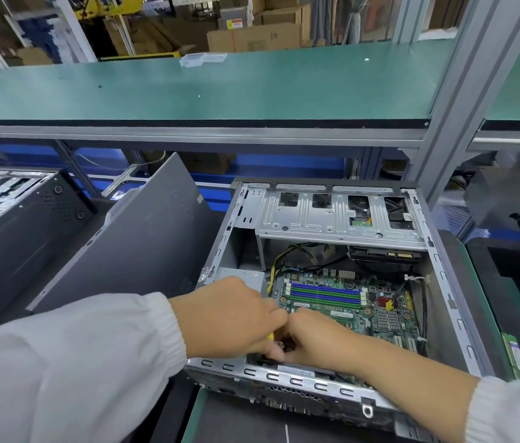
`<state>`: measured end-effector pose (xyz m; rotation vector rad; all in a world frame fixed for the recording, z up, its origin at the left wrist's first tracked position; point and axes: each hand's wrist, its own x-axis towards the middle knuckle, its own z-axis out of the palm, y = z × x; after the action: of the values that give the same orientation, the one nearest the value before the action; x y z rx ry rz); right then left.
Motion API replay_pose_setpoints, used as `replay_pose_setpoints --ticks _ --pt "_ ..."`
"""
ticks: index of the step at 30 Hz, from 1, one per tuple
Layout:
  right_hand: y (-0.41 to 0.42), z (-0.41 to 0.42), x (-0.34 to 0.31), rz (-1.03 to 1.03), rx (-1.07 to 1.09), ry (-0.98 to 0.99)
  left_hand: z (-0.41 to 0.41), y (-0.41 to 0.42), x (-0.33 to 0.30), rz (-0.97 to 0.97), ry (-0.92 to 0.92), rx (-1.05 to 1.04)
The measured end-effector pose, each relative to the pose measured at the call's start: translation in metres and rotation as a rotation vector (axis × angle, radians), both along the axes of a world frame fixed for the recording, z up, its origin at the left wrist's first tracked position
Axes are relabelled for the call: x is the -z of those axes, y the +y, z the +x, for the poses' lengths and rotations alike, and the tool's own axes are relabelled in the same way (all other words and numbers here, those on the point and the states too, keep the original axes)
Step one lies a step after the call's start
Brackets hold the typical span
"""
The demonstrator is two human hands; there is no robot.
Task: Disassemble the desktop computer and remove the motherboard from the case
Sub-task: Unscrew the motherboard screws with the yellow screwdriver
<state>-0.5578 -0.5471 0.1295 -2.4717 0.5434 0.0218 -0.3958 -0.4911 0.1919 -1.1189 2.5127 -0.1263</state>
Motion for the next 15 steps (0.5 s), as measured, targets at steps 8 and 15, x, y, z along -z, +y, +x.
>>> replay_pose_setpoints --ticks 8,15 --pt "0.001 0.001 0.003 0.044 0.019 0.008 -0.006 0.005 0.002 -0.007 -0.028 -0.038" --pt "0.000 0.001 0.005 0.061 0.021 -0.012 -0.004 0.009 -0.009 0.013 0.040 -0.038"
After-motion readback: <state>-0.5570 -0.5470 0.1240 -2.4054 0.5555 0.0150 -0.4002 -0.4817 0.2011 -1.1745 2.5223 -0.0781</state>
